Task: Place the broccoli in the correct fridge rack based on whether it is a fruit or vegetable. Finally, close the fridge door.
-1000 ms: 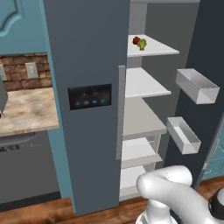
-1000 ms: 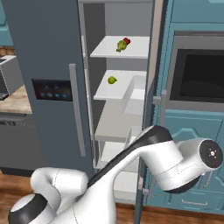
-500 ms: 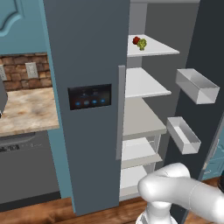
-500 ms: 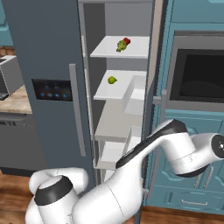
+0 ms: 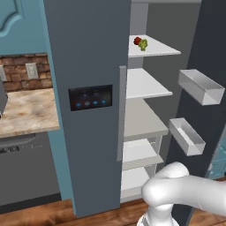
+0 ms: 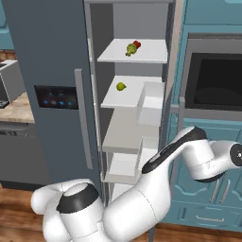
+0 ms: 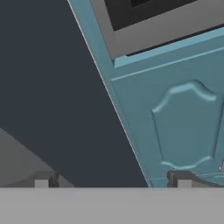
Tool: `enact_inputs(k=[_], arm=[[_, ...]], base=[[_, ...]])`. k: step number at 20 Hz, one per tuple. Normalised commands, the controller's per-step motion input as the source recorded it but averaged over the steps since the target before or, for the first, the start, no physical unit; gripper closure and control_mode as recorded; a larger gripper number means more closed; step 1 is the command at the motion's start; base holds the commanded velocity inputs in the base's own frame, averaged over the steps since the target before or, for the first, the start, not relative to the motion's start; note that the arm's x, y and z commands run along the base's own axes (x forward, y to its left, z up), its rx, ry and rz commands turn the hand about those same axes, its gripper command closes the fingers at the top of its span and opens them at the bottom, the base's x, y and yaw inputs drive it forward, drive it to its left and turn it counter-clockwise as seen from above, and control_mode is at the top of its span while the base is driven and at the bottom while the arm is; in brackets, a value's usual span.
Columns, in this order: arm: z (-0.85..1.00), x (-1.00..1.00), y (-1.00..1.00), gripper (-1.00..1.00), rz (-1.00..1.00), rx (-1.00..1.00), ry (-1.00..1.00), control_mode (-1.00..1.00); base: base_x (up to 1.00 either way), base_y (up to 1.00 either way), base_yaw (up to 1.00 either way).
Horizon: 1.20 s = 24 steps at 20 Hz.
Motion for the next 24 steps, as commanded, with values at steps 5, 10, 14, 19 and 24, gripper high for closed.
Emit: enact_inputs(k=[5, 10, 14, 19, 24], arm=[[0.00, 0.50, 0.68, -1.00, 0.06, 0.00, -0.08, -1.00], [0.03, 0.36, 1.00, -1.00, 0.07, 0.00, -0.12, -1.00], [0.01, 0.51, 1.00, -1.00, 0.01, -0.01, -0.13, -1.00], [0.00, 0.56, 1.00, -1.00, 0.00, 0.00, -0.12, -1.00], [0.01, 0.58, 1.00, -1.00, 0.00, 0.00, -0.13, -1.00]], base=[[0.00, 0.00, 0.00], [0.00, 0.00, 0.00], [0.00, 0.00, 0.00], [0.00, 0.00, 0.00], [0.00, 0.00, 0.00]])
